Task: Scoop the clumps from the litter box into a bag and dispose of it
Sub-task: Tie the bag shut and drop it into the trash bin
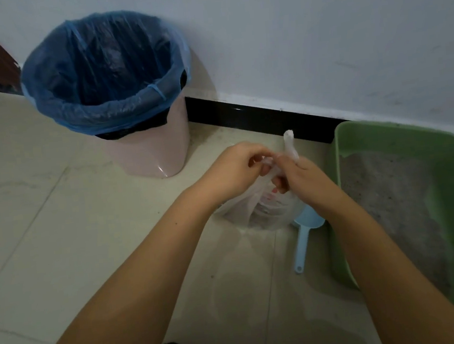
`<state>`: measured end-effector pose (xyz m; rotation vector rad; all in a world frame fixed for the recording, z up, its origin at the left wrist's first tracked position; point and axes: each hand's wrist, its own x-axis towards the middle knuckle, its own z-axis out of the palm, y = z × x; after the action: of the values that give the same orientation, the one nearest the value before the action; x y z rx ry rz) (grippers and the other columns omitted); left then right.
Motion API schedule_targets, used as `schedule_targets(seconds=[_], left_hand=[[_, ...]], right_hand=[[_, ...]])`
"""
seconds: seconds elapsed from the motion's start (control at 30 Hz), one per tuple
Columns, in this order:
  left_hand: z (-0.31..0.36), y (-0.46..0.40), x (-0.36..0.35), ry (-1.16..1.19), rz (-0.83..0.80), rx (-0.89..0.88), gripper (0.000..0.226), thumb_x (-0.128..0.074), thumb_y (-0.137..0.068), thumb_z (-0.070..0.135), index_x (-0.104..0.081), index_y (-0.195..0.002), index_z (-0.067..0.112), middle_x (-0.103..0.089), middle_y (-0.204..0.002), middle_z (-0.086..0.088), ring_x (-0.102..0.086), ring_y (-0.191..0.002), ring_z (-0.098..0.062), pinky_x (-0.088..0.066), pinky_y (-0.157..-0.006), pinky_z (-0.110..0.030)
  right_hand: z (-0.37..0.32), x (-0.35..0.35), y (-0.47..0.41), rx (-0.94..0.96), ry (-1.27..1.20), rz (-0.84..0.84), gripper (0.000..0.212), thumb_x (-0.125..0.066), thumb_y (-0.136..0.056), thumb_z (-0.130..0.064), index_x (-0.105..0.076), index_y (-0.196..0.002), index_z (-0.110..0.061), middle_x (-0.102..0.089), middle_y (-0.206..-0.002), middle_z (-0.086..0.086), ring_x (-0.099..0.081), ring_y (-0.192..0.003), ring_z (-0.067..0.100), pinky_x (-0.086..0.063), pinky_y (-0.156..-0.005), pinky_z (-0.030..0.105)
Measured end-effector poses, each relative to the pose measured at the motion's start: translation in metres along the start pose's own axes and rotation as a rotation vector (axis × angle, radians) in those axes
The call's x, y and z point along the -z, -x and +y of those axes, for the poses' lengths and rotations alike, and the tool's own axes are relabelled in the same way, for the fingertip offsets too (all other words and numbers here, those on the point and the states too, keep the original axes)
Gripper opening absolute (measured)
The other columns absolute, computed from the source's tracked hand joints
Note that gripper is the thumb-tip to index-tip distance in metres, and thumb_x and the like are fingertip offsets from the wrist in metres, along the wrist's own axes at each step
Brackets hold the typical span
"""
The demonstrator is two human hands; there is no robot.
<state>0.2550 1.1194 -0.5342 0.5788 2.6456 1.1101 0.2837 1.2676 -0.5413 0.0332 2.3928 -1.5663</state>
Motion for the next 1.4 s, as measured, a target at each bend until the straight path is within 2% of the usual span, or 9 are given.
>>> schedule_targets(seconds=[0.27, 0.37, 0.5, 0.6, 0.8, 0.9, 1.07, 1.27, 1.4], left_hand=[[0.004, -0.003, 0.001, 0.193, 0.373, 0.082, 0.008, -0.051, -0.092, 0.019, -0.05, -0.085, 0.017, -0.05, -0.083, 0.003, -0.047, -0.071, -0.007, -0.043, -0.062, -0.015], [0.002, 0.002, -0.006, 0.622, 0.068, 0.164, 0.017, -0.053, -0.094, 0.028, -0.052, -0.109, 0.019, -0.061, -0.094, 0.007, -0.061, -0.084, -0.001, -0.05, -0.074, -0.009], [-0.017, 0.009, -0.025, 0.528, -0.248, 0.215, 0.032, -0.059, -0.091, 0.029, -0.059, -0.119, 0.014, -0.067, -0.11, 0.004, -0.064, -0.101, -0.007, -0.051, -0.095, -0.027], [-0.024, 0.005, -0.029, 0.484, -0.145, 0.28, 0.027, -0.059, -0.091, 0.026, -0.064, -0.107, 0.005, -0.071, -0.102, -0.01, -0.068, -0.095, -0.021, -0.053, -0.092, -0.043], [-0.029, 0.008, -0.026, 0.672, -0.116, 0.34, 0.02, -0.055, -0.09, 0.011, -0.056, -0.07, 0.011, -0.058, -0.065, -0.002, -0.053, -0.061, -0.011, -0.043, -0.06, -0.02], [-0.03, 0.009, -0.025, 0.68, -0.183, 0.357, 0.04, -0.05, -0.093, 0.014, -0.059, -0.054, 0.019, -0.054, -0.053, 0.005, -0.051, -0.059, -0.009, -0.041, -0.067, -0.023], [-0.031, 0.008, -0.031, 0.666, -0.305, 0.428, 0.063, -0.031, -0.099, 0.048, -0.067, -0.07, 0.006, -0.061, -0.068, -0.014, -0.057, -0.068, -0.021, -0.046, -0.086, -0.036], [-0.044, 0.002, -0.036, 1.064, -0.161, 0.568, 0.039, -0.05, -0.095, 0.038, -0.067, -0.109, 0.006, -0.071, -0.096, -0.015, -0.065, -0.089, -0.024, -0.051, -0.089, -0.036], [-0.049, 0.001, -0.027, 1.475, 0.055, 0.688, 0.021, -0.048, -0.097, 0.015, -0.059, -0.079, 0.012, -0.073, -0.091, -0.006, -0.071, -0.082, -0.016, -0.058, -0.066, -0.026]], right_hand=[[0.002, 0.001, -0.001, -0.01, -0.147, -0.084, 0.034, -0.032, -0.102, -0.033, -0.062, -0.1, -0.016, -0.056, -0.062, 0.0, -0.053, -0.057, 0.007, -0.049, -0.064, 0.018], [0.005, 0.002, -0.001, -0.072, -0.363, -0.063, 0.034, -0.036, -0.101, -0.028, -0.065, -0.096, -0.012, -0.058, -0.064, 0.001, -0.054, -0.058, 0.008, -0.049, -0.066, 0.021], [0.011, 0.009, 0.002, -0.116, -0.51, -0.064, 0.036, -0.037, -0.1, -0.028, -0.07, -0.09, -0.018, -0.068, -0.073, 0.0, -0.064, -0.068, 0.008, -0.052, -0.065, 0.019], [0.012, 0.011, 0.005, -0.122, -0.468, -0.088, 0.033, -0.04, -0.1, -0.025, -0.069, -0.086, -0.016, -0.069, -0.066, -0.005, -0.064, -0.061, 0.003, -0.052, -0.061, 0.015], [0.009, 0.014, 0.007, -0.006, -0.182, -0.219, 0.015, -0.056, -0.092, -0.014, -0.068, -0.085, -0.01, -0.063, -0.07, -0.002, -0.057, -0.062, 0.001, -0.047, -0.059, 0.011], [0.013, 0.009, 0.001, 0.013, 0.115, -0.066, 0.012, -0.054, -0.089, -0.007, -0.062, -0.089, -0.015, -0.058, -0.074, -0.004, -0.054, -0.067, 0.008, -0.042, -0.057, 0.016], [0.026, -0.008, 0.0, 0.124, 0.302, 0.221, 0.012, -0.051, -0.091, -0.017, -0.055, -0.102, -0.018, -0.058, -0.081, 0.001, -0.056, -0.073, 0.018, -0.048, -0.066, 0.034], [0.022, -0.016, 0.0, 0.231, 0.381, 0.182, 0.023, -0.047, -0.097, -0.019, -0.065, -0.111, -0.015, -0.062, -0.105, 0.001, -0.054, -0.097, 0.012, -0.037, -0.08, 0.018], [0.031, -0.004, -0.002, 0.119, 0.343, 0.257, 0.032, -0.042, -0.099, -0.012, -0.056, -0.129, -0.013, -0.061, -0.12, 0.008, -0.054, -0.102, 0.014, -0.034, -0.082, 0.013]])
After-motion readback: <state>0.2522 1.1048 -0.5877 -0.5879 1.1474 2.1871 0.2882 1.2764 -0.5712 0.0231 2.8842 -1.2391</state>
